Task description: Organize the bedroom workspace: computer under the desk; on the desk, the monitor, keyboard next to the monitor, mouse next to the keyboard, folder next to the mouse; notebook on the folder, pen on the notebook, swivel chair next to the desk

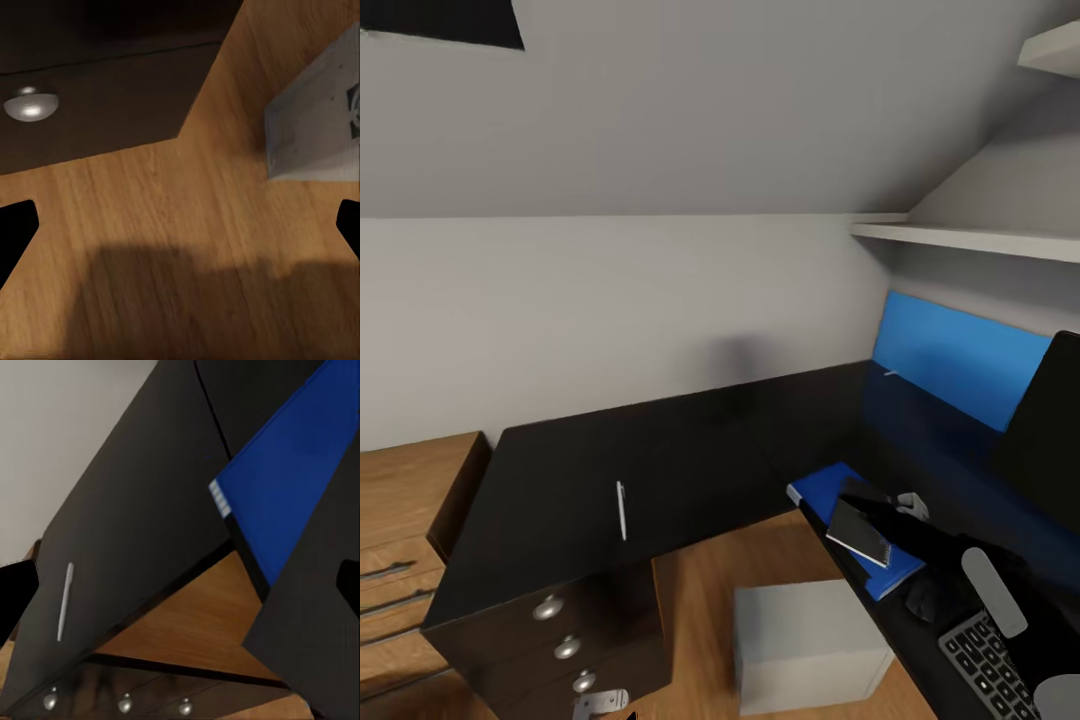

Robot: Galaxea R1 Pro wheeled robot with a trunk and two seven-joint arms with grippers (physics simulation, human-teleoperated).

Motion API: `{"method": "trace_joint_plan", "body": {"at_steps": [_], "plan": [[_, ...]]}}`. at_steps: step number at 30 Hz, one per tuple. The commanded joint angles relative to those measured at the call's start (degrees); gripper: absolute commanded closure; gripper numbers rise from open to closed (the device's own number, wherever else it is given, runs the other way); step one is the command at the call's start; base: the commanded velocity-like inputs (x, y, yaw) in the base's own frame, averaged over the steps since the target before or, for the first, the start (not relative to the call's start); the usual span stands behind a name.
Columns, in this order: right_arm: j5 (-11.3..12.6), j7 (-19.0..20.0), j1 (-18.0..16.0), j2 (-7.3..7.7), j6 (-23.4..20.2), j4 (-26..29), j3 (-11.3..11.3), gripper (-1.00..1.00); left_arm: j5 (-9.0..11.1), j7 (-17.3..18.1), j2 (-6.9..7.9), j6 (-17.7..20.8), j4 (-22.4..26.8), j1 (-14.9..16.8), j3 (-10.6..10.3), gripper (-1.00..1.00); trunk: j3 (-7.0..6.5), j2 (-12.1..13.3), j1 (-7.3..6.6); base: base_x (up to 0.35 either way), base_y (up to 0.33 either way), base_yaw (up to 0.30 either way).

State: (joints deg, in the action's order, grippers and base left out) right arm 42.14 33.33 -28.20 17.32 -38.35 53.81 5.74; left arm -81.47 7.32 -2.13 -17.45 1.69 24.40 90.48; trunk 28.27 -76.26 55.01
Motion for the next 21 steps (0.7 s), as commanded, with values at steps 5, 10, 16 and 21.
{"method": "trace_joint_plan", "body": {"at_steps": [5, 10, 16, 21], "plan": [[0.21, 0.07, -0.02, -0.03, -0.41, 0.80, 0.04, -1.00, -0.27, 0.42, -0.06, -0.04, 0.17, 0.04, 0.48, -1.00, 0.06, -0.03, 0.00, 0.000, 0.000, 0.276], [0.01, -0.11, -0.02, -0.51, -0.34, 1.84, -0.13, -1.00, -0.27, 0.42, -0.06, -0.04, 0.19, 0.04, 0.48, -1.00, 0.06, -0.03, 0.00, 0.000, 0.000, 0.279], [-0.76, -1.39, -0.02, -2.18, -0.05, 2.84, -0.32, -1.00, -0.27, 0.42, -0.06, -0.04, 0.21, 0.04, 0.48, -1.00, 0.06, -0.03, 0.00, 0.000, 0.000, 0.281], [-3.64, -4.20, -0.02, -4.30, -0.05, 4.64, -1.09, -1.00, -0.27, 0.42, -0.06, -0.04, 0.21, 0.04, 0.48, -1.00, 0.06, -0.03, 0.00, 0.000, 0.000, 0.281]]}}
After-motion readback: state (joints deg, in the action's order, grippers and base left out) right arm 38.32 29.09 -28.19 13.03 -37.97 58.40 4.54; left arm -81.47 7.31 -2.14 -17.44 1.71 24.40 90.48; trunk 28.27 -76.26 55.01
